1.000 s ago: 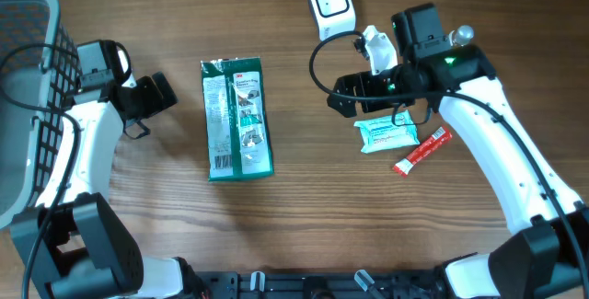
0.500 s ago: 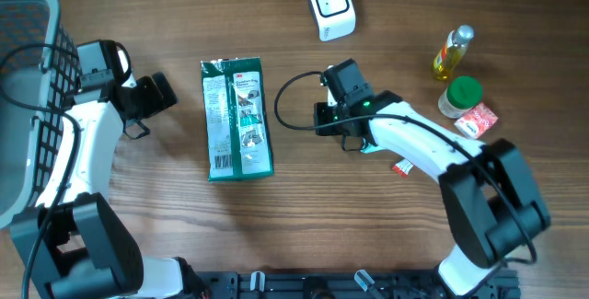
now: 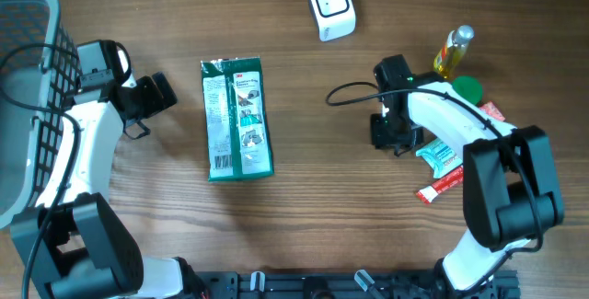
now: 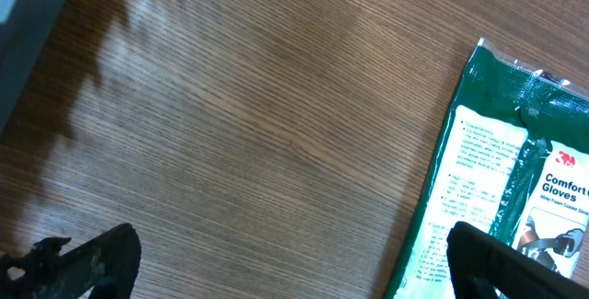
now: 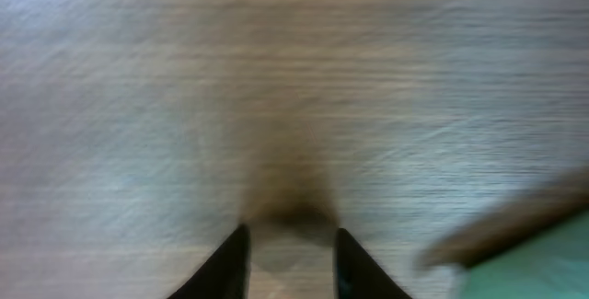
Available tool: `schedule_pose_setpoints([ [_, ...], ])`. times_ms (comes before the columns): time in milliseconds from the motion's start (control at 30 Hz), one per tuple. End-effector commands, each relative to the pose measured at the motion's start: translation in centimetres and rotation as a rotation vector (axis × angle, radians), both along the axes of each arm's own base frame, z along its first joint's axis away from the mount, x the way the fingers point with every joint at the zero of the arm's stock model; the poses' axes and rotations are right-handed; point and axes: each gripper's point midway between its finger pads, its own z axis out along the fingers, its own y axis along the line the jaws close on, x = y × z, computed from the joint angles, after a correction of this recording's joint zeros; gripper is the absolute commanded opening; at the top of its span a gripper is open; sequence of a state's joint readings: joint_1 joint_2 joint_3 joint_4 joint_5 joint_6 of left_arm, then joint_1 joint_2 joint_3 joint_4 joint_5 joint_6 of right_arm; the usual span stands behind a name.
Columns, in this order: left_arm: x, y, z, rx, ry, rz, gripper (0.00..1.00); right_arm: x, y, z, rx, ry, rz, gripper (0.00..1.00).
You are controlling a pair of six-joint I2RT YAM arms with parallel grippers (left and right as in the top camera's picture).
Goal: Scan the item barcode
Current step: 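Lower the mint-green packet near the red bar and release, then reach the right gripper to the green glove pack and grasp it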
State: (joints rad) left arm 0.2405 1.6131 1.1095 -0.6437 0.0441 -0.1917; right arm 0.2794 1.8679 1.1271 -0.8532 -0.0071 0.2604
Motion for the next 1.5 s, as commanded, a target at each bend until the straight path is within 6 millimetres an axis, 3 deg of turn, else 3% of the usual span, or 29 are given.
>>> schedule_pose_setpoints([
  [0, 0.0, 0.0, -0.1, -0.003, 0.003, -0.011, 1.0, 2.6, 10.5, 8.2, 0.517, -0.143, 0.174, 0.38],
  [67, 0.0, 0.0, -0.1, -0.003, 0.003, -0.011, 1.0, 3.2, 15.5, 12.0, 0.747, -0.237, 0.282, 0.39],
  [133, 0.0, 0.0, -0.1, -0.003, 0.003, -0.011, 1.0, 2.4, 20.1, 12.6, 0.787, -0.28, 0.353, 0.46],
  [200, 0.0, 0.0, -0.1, -0.003, 0.003, -0.011, 1.0, 1.6, 22.9, 11.5, 0.725, -0.318, 0.389, 0.52],
  [333, 0.0, 0.0, -0.1, -0.003, 0.003, -0.011, 1.0, -0.7, 28.0, 8.2, 0.53, -0.422, 0.463, 0.53],
  [467, 0.0, 0.0, -0.1, -0.003, 0.003, -0.011, 1.0, -2.9, 32.4, 5.1, 0.483, -0.497, 0.556, 0.58],
  [533, 0.0, 0.0, -0.1, -0.003, 0.003, -0.011, 1.0, -3.0, 32.7, 3.2, 0.448, -0.498, 0.563, 0.58],
  [667, 0.0, 0.0, -0.1, -0.003, 0.003, -0.011, 1.0, -2.2, 31.3, -0.1, 0.348, -0.488, 0.53, 0.6],
  [1467, 0.0, 0.0, -0.1, -0.003, 0.003, -0.011, 1.0, -2.3, 31.4, 0.0, 0.358, -0.484, 0.534, 0.74],
])
